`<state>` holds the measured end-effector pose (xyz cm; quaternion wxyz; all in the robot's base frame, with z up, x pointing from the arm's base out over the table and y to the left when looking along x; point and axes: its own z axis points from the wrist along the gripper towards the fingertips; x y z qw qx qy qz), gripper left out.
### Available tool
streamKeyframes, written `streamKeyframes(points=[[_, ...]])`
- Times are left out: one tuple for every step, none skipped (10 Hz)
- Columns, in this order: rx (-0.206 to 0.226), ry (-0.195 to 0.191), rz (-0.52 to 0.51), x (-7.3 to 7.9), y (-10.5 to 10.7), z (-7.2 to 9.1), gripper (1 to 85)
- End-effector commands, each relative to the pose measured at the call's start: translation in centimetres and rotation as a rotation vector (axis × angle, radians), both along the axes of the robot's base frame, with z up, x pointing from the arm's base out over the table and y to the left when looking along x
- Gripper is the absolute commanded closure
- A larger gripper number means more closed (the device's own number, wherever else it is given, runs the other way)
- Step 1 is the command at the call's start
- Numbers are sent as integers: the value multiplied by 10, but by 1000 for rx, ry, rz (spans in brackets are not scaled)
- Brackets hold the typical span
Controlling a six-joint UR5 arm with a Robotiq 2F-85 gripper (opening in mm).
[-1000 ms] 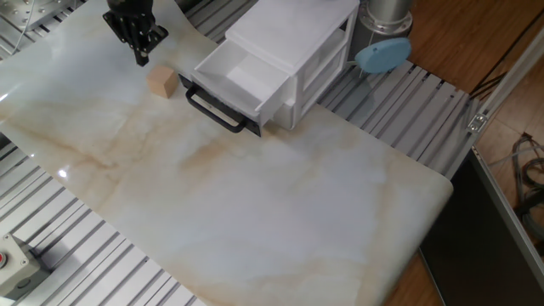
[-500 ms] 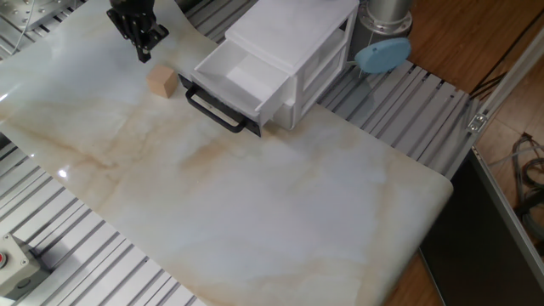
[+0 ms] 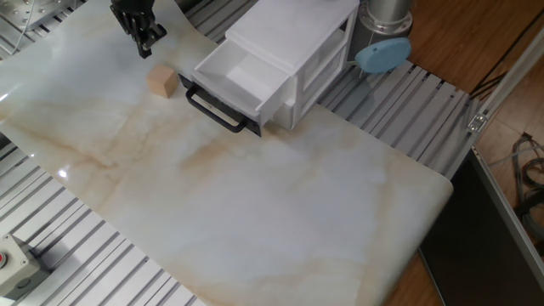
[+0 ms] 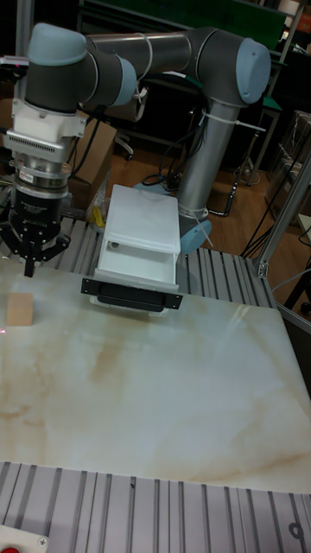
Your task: Put things in the drawer
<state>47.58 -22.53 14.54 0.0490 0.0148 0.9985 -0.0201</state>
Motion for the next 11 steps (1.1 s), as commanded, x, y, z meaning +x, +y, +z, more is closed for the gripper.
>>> streamKeyframes(points=[[-32,-2,-16,0,-21,-4,847],[-18,-6,9,0,-20,-6,840],[24,-6,55,1,-12,-8,780],[44,-23,102,7,-8,-8,707],[80,-54,140,14,-1,-8,703],[75,-71,172,17,-5,-11,700],[37,-66,230,16,-16,-16,677],[26,-52,276,13,-18,-19,660],[21,-51,314,13,-19,-21,647],[19,-44,354,10,-21,-25,557],[41,-54,359,11,-17,-29,543]])
